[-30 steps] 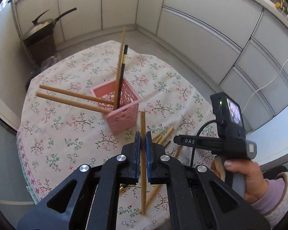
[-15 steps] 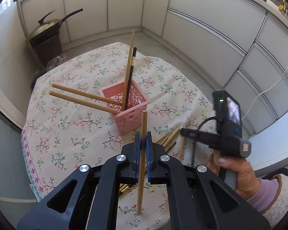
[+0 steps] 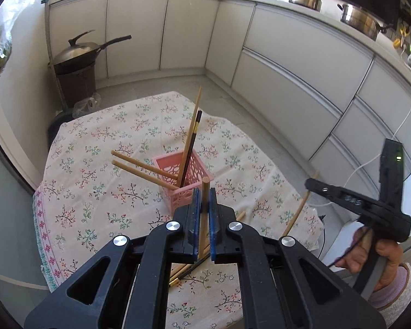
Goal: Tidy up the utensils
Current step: 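Lift the chopstick with the left gripper while the right gripper grasps another chopstick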
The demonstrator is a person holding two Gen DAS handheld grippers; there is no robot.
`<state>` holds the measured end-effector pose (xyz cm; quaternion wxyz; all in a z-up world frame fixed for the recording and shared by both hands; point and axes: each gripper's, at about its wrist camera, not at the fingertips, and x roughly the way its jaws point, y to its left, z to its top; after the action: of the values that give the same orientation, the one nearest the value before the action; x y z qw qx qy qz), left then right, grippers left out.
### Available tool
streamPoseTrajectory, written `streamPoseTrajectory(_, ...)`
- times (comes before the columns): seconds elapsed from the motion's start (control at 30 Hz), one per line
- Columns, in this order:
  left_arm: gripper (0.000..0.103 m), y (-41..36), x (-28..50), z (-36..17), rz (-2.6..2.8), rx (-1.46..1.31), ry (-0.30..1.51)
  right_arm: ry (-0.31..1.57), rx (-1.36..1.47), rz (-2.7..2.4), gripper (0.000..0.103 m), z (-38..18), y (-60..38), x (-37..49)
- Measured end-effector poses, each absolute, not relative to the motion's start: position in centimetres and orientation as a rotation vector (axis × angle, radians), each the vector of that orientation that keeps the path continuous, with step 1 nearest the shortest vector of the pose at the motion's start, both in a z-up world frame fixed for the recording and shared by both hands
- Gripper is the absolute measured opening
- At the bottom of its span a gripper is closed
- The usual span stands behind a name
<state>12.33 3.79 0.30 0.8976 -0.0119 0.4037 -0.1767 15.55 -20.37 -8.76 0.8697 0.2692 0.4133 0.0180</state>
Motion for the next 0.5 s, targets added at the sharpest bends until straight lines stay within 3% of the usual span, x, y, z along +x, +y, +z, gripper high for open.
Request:
streamPoseTrajectory(0.23,0.005,4.3,12.1,2.1,-0.368,-0.119,0.775,0.750,0.617,0.064,0.005,-3.6,-22.4,14.7)
streamPoseTrajectory(0.5,0.005,5.9,12.5,7.8,-0.320,-0.248,0.598,0.672,0.630,0.076,0.005,0.7,-23.5,15.1)
